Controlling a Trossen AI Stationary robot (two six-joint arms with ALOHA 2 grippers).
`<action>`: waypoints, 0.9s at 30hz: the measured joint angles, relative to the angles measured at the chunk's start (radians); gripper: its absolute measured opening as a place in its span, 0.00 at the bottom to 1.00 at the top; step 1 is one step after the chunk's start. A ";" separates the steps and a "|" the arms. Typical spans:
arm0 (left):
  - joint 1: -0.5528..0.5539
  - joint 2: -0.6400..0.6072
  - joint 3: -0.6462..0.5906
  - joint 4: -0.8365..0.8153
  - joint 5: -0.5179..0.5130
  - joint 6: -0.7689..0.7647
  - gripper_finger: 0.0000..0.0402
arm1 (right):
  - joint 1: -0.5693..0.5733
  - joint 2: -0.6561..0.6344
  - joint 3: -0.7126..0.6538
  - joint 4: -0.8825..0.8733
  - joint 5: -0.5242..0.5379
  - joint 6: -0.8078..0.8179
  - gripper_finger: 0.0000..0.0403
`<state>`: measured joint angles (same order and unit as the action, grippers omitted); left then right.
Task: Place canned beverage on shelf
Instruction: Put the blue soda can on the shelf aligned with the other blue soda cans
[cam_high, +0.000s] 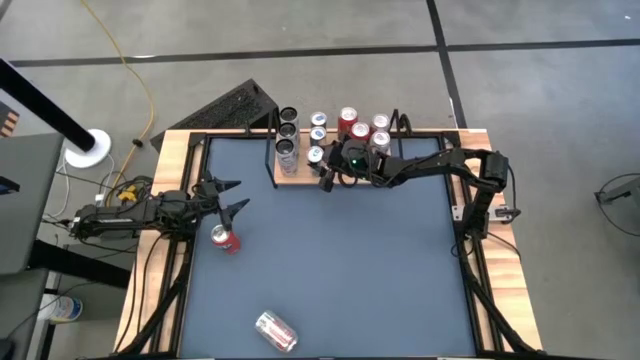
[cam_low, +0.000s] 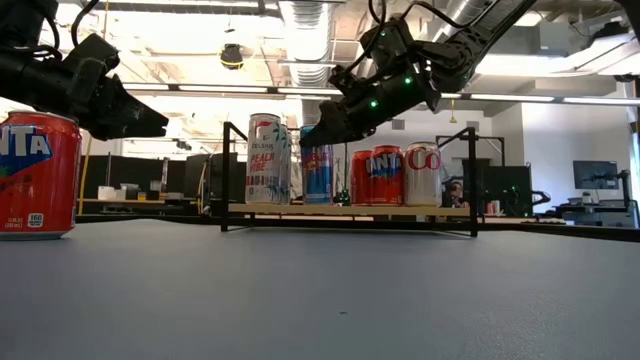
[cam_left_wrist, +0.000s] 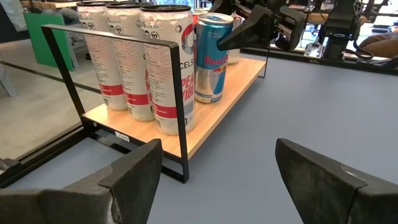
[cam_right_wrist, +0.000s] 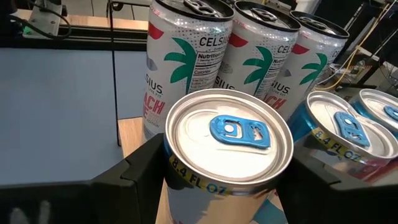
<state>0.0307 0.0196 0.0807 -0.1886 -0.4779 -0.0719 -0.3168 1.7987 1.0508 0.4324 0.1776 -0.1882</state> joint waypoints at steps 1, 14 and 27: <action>0.000 0.000 0.000 0.000 0.000 0.000 0.75 | -0.001 -0.005 0.000 -0.010 0.000 0.001 0.63; 0.000 0.000 0.000 0.000 0.000 0.000 0.75 | -0.014 -0.052 -0.001 -0.073 -0.061 0.004 0.64; 0.000 0.000 0.000 0.000 0.000 0.000 0.75 | -0.048 -0.055 0.002 -0.046 -0.135 -0.004 0.69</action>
<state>0.0304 0.0193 0.0808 -0.1886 -0.4778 -0.0719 -0.3644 1.7439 1.0523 0.3863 0.0425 -0.1921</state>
